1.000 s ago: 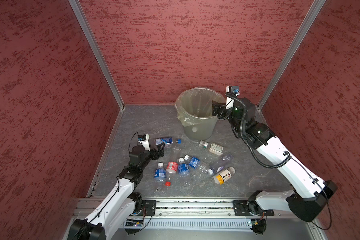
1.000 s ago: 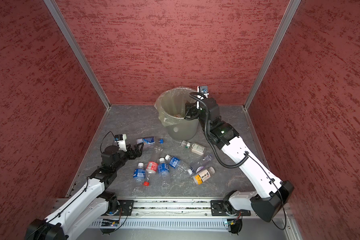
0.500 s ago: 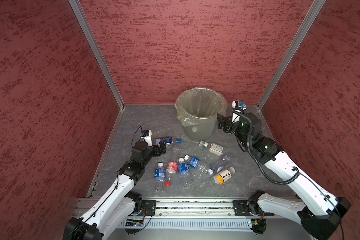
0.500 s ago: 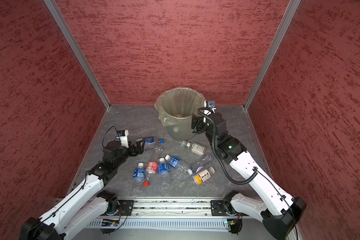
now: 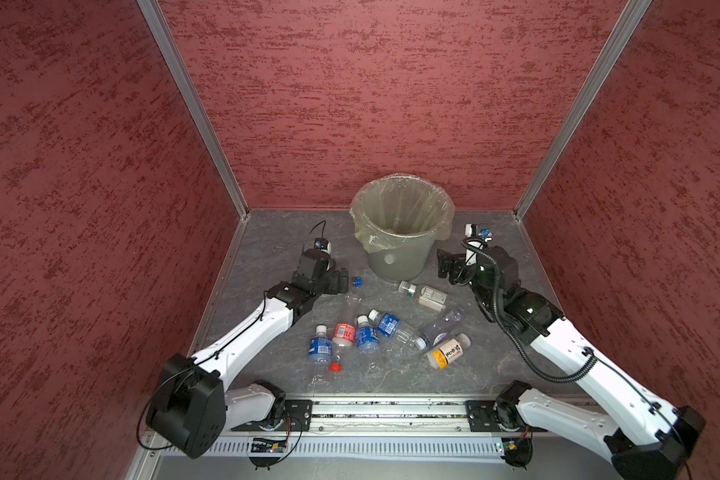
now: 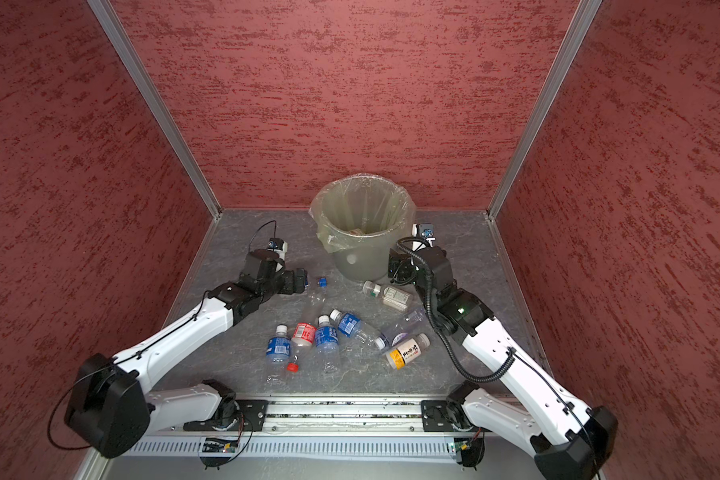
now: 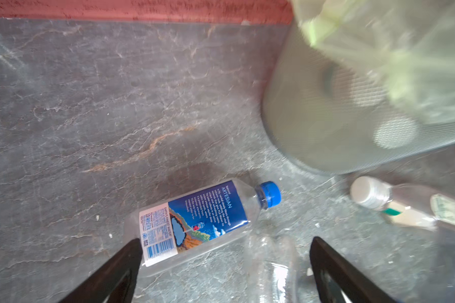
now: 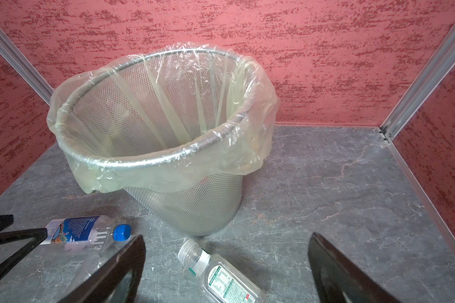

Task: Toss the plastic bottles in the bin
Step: 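Withdraw the right gripper from the bin while the left gripper reaches toward the blue-capped bottle, then lower the left gripper over the blue-capped Artesian bottle and close on it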

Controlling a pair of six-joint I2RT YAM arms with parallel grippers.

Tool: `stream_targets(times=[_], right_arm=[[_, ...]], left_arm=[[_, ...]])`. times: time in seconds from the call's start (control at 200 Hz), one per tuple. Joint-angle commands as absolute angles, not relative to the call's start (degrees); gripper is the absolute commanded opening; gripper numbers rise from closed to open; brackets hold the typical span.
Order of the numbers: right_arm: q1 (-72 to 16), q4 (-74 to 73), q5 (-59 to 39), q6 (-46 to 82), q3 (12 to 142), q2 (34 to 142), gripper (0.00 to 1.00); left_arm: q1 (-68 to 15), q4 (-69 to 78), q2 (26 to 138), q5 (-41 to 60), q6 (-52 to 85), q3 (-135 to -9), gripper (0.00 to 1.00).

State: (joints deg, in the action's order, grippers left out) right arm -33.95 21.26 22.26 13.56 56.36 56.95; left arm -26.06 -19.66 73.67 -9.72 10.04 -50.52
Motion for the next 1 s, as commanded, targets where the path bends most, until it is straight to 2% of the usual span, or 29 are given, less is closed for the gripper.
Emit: stream_targets(times=[0.0,0.145,0.396,0.997], right_arm=[[-33.64,21.96,22.41,15.03,55.60,55.63,0.97],[-33.66,22.62,22.23,14.77,55.55,55.68,0.97],[-33.70,22.34,22.41,14.41,55.39,56.64,0.97],[-33.57,22.24,23.40,14.06,55.19,56.78,0.97]], left_arm=[[-26.54,-27.55,78.35,-13.05,5.14,-56.55,1.00],[-26.80,-32.72,83.31,-16.32,3.00,-61.51,0.99],[-26.37,-37.44,88.58,-15.04,1.37,-64.48,1.00],[-21.78,-37.41,95.29,-8.69,0.05,-66.68,0.99]])
